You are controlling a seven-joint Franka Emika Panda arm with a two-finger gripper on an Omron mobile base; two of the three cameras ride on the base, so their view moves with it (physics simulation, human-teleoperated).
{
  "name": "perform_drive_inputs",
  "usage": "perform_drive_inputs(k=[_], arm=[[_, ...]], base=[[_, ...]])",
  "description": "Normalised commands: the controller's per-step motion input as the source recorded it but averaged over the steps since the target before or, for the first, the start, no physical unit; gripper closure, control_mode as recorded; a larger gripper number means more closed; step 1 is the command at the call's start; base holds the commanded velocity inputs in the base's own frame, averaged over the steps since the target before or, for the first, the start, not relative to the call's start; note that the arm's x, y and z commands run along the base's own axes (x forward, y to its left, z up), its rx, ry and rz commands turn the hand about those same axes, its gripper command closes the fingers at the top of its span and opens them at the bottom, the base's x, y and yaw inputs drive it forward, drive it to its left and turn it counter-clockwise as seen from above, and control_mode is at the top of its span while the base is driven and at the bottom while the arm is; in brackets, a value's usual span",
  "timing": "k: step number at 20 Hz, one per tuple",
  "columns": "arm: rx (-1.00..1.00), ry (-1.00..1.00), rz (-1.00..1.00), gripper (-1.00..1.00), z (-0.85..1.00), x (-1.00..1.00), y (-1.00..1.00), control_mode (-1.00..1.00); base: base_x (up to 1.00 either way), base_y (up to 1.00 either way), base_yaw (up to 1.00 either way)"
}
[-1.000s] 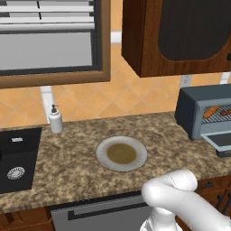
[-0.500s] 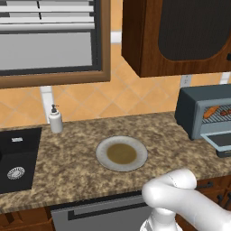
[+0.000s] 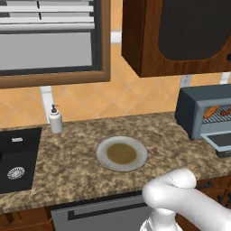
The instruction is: Pick up the kebab skewer and baguette bread, and place them inside the toaster oven. Close the toaster oven door and start by setting the timer.
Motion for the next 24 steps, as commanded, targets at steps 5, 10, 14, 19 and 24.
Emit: perform_drive_inputs(k=[5,10,14,19,24], arm=[[0.00,0.00,0.00,-1.00,-0.17,0.22,0.00,-1.00],[0.00,0.00,0.00,-1.00,-0.34,0.21,0.00,-1.00],[0.00,0.00,0.00,-1.00,-0.08,0.33,0.00,-1.00],[0.00,0.00,0.00,-1.00,-0.02,0.27,0.04,-1.00],[0.00,0.00,0.00,-1.00,0.01,0.23,0.13,-1.00]], base=[[0.00,0.00,0.00],[0.00,0.00,0.00],[0.00,0.00,0.00],[0.00,0.00,0.00],[0.00,0.00,0.00]])
